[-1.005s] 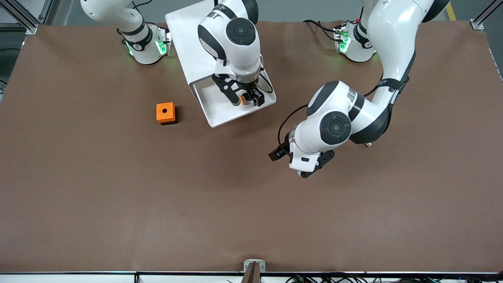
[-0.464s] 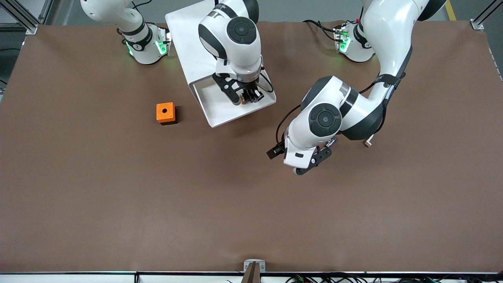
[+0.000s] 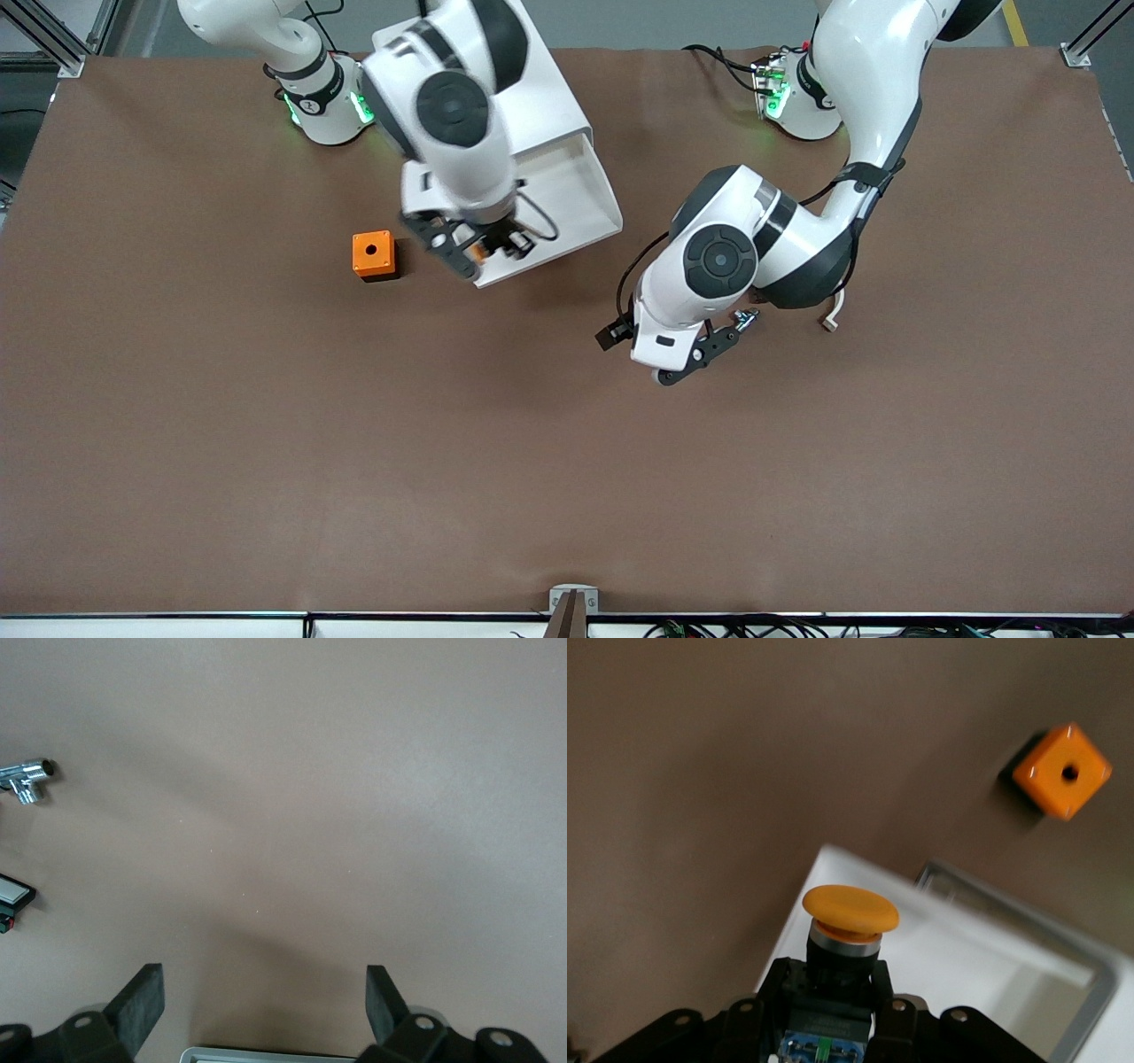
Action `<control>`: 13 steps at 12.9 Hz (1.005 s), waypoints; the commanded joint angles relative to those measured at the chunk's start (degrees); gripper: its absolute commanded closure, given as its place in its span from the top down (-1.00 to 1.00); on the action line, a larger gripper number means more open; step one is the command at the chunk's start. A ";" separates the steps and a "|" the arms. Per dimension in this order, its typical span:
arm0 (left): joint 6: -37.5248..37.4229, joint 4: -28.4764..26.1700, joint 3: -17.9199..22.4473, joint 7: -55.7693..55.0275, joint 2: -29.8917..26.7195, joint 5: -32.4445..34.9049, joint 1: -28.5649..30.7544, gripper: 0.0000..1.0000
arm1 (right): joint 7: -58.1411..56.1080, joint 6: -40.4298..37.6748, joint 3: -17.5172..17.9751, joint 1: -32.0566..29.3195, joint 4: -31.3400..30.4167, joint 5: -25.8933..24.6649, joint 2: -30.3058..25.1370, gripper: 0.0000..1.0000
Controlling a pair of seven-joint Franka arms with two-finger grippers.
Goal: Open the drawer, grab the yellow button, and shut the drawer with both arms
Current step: 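Lift the button out with the right gripper while the left gripper holds the drawer, then push the drawer shut with the left gripper while the right gripper carries the button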
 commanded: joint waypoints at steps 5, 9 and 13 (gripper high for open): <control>3.53 -5.95 -0.05 -1.68 -3.70 1.31 -5.61 0.99 | -43.41 4.95 0.90 -23.56 -4.38 -3.76 2.08 -0.99; 4.07 -5.95 -0.05 -3.09 -3.26 1.31 -8.95 0.99 | -62.32 13.58 0.90 -33.67 -5.28 -4.64 7.52 -0.99; 4.07 -5.95 -0.05 -5.98 -3.00 0.34 -12.38 0.99 | -77.18 23.58 0.99 -40.97 -5.36 -5.00 15.07 -0.98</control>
